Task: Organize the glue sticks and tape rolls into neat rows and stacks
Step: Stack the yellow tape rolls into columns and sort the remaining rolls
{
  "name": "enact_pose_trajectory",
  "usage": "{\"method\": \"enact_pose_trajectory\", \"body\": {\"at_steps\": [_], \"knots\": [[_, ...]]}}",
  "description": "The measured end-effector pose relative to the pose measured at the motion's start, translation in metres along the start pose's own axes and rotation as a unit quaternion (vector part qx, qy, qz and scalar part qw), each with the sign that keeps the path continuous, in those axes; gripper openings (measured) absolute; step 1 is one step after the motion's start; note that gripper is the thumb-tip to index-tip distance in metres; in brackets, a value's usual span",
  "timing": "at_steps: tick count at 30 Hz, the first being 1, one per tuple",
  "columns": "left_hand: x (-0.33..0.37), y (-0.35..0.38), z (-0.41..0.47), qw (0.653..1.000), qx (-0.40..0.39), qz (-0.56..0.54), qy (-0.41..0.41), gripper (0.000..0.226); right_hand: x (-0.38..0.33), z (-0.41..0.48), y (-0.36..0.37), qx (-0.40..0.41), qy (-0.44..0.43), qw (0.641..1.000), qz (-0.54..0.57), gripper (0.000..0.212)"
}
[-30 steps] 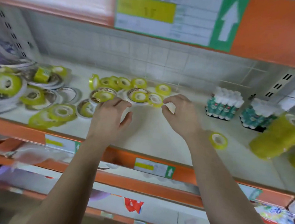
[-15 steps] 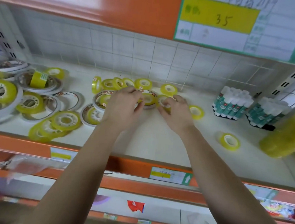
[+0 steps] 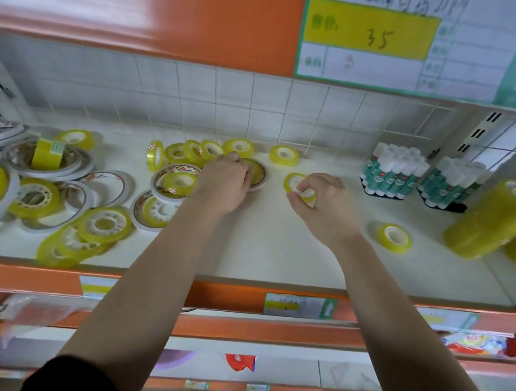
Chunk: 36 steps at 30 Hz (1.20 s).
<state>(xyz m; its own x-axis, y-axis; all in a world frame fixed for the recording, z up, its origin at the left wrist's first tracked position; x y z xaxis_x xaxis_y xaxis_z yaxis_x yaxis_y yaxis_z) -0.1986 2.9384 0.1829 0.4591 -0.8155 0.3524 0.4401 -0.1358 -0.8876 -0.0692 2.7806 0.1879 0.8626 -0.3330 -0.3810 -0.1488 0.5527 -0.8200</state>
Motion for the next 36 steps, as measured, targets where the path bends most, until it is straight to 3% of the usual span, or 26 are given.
{"method": "enact_pose_trajectory", "body": {"at_steps": [10,17,22,26,29,36], "knots": [[-0.002,0.001,0.018,0.997,-0.045,0.032,-0.054,0.03,0.008,-0.009,-0.004,0.001,0.012,1.0,-0.006,0.02],[0.029,-0.014,-0.001,0.996,0.061,-0.059,-0.032,0.032,0.019,-0.021,-0.03,0.045,0.011,0.999,0.016,0.02],[0.075,-0.011,-0.015,0.987,0.128,-0.091,0.037,0.025,0.037,-0.031,-0.063,0.097,0.01,0.995,0.028,0.02],[0.12,-0.001,-0.019,0.98,0.14,-0.106,0.094,0.021,0.057,-0.039,-0.098,0.138,0.0,0.99,0.016,0.023],[0.151,0.009,-0.018,0.974,0.147,-0.101,0.141,0.03,0.074,-0.045,-0.126,0.156,-0.017,0.988,0.009,0.023],[0.21,0.029,-0.019,0.973,0.142,-0.118,0.137,0.043,0.122,-0.051,-0.197,0.195,-0.046,0.98,-0.013,0.021]]}}
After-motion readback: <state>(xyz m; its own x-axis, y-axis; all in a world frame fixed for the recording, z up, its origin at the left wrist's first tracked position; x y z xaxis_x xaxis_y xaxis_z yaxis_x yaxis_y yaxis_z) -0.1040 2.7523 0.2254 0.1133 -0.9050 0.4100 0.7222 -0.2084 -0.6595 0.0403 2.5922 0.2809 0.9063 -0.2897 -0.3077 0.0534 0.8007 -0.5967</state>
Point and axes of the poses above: each hand's wrist, its own z-axis towards the middle knuckle, its own y-axis out of the palm, x = y × z, the point moved 2 cm from there along z, towards the middle knuckle, and after that the axes turned 8 degrees about -z, right-handed, at the moved point
